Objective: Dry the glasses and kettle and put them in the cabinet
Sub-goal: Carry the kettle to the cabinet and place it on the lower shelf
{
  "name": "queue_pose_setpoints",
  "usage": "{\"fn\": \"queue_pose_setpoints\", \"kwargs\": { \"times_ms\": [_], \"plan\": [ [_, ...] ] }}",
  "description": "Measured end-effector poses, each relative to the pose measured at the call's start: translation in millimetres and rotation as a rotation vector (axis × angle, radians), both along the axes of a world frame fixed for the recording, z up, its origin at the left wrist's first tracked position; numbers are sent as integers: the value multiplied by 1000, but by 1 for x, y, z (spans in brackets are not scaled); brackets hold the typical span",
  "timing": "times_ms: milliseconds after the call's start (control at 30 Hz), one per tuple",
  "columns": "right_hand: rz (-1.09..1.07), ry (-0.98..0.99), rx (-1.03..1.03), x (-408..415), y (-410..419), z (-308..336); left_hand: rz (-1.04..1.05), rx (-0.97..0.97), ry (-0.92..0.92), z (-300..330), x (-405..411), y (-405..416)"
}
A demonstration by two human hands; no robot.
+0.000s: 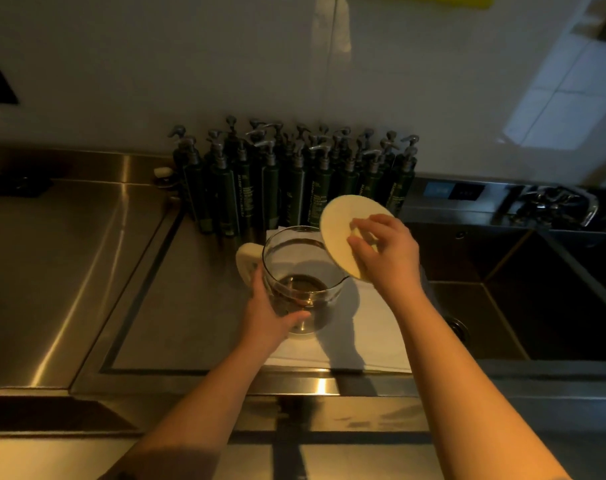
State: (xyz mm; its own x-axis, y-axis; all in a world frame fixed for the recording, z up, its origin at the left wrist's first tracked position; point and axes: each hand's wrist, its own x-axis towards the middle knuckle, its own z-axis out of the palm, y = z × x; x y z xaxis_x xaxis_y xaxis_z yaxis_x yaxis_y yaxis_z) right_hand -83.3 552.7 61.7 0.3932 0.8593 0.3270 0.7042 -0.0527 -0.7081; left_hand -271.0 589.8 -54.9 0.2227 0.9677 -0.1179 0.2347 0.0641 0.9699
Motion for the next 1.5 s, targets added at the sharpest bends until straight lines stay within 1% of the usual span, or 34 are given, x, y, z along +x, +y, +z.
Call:
{"fn": "queue_pose_setpoints", "kwargs": {
  "times_ms": [100,233,333,467,600,767,833,900,967,1067,1133,1167,1300,1400,1500],
  "plan": [
    [112,-91,-39,-31,15,3,-7,16,-5,2,0,-1],
    [158,-143,-121,-55,32,-10,6,21,9,2,2,-3],
    [154,-163,-191,-60,41,-25,11,1,23,-2,3,-3],
    [114,-162,-229,-60,49,-33,10,-12,49,-3,4,-1],
    [118,-176,-262,-60,50,-35,6,3,62,-2,4,0],
    [105,-200,-247,-61,45,-35,21,20,89,0,9,-5],
    [66,-191,-188,-58,36,-36,39,43,115,1,14,-10],
    [14,-121,-88,-56,21,-39,46,66,147,2,20,-15],
    [-43,12,-19,-56,3,-48,46,89,192,2,27,-19],
    [-102,292,-7,-63,-18,-70,33,118,305,-1,31,-21],
    [-79,448,-9,-69,-23,-85,11,132,309,-2,27,-22],
    [-67,483,0,-72,-23,-91,-5,143,294,-2,24,-23],
    [-59,489,35,-76,-18,-100,-46,172,232,-2,8,-27],
    [-41,497,31,-65,-14,-102,-93,200,289,-5,-4,-30],
    [13,516,-8,-49,-10,-104,-50,307,324,1,-14,-32]
  ]
}}
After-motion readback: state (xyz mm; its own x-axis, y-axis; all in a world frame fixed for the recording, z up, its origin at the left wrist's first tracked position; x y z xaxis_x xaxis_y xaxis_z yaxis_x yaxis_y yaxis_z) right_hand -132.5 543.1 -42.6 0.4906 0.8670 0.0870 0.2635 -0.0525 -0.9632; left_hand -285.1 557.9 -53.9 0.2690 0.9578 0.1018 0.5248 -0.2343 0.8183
